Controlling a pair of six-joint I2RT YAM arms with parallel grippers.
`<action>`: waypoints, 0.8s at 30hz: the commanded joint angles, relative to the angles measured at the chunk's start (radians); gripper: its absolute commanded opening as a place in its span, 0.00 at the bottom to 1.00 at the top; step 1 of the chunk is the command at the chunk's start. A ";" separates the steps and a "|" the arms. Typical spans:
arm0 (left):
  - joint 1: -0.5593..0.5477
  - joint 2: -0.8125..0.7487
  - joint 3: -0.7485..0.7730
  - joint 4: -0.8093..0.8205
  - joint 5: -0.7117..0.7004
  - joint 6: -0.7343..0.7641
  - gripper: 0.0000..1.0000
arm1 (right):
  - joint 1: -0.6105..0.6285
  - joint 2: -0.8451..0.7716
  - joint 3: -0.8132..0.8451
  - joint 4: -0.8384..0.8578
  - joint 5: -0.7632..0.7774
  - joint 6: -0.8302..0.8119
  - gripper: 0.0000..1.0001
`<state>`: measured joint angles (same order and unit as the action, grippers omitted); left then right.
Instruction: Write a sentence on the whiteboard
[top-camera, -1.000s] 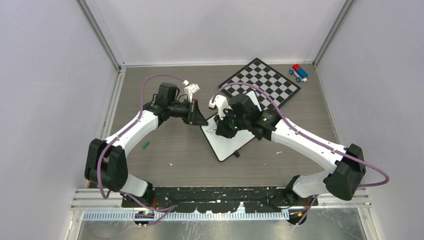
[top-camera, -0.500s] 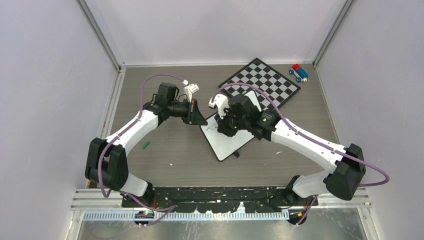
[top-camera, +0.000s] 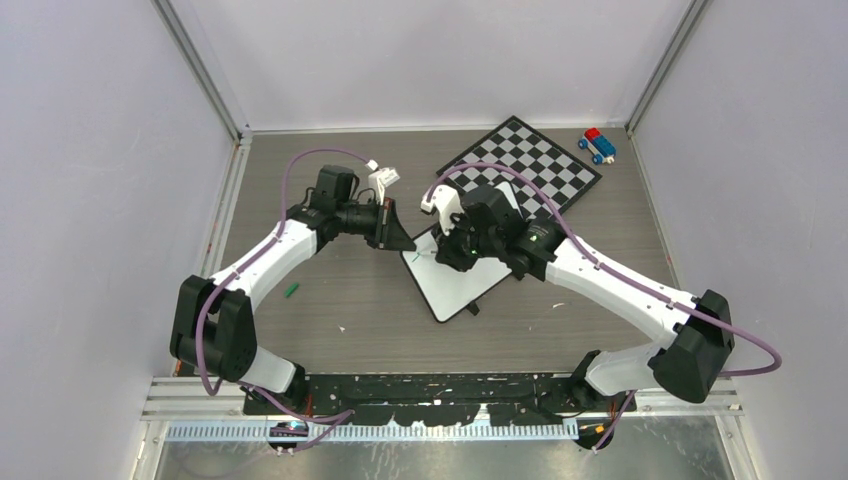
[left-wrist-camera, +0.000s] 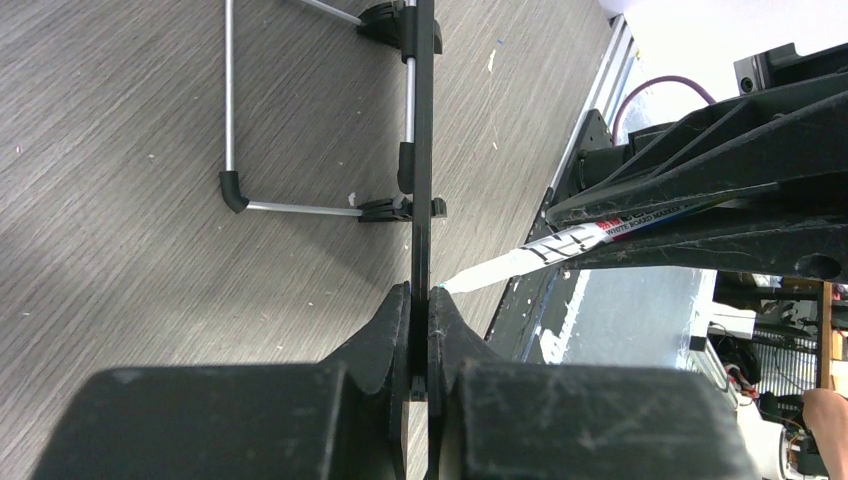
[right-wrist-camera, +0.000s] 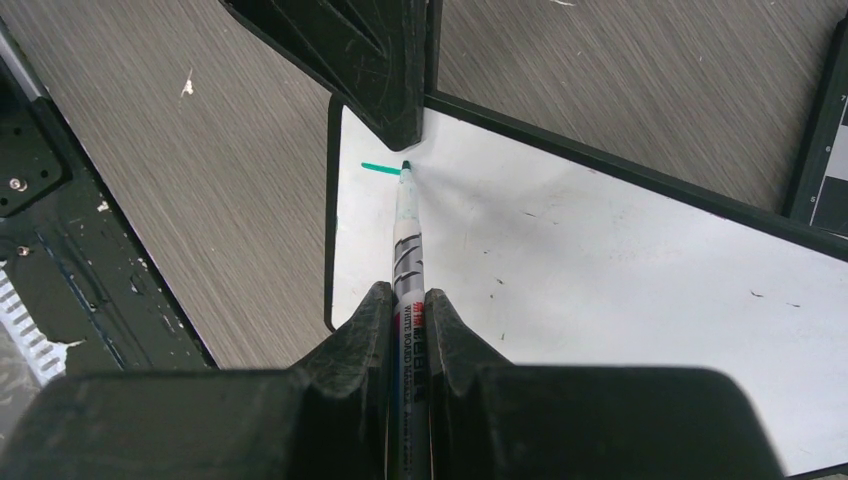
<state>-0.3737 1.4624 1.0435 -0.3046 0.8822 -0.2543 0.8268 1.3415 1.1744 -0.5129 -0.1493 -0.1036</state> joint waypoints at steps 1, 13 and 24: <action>-0.001 0.007 0.033 0.016 0.000 -0.004 0.00 | -0.003 -0.025 0.047 0.033 -0.030 -0.014 0.00; 0.000 0.011 0.035 0.010 -0.003 0.003 0.00 | 0.000 0.010 0.031 0.003 -0.036 -0.022 0.00; -0.001 0.006 0.031 0.002 -0.008 0.012 0.00 | 0.009 0.016 -0.006 -0.038 -0.058 -0.022 0.00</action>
<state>-0.3737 1.4651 1.0462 -0.3054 0.8833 -0.2531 0.8288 1.3560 1.1736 -0.5488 -0.1883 -0.1158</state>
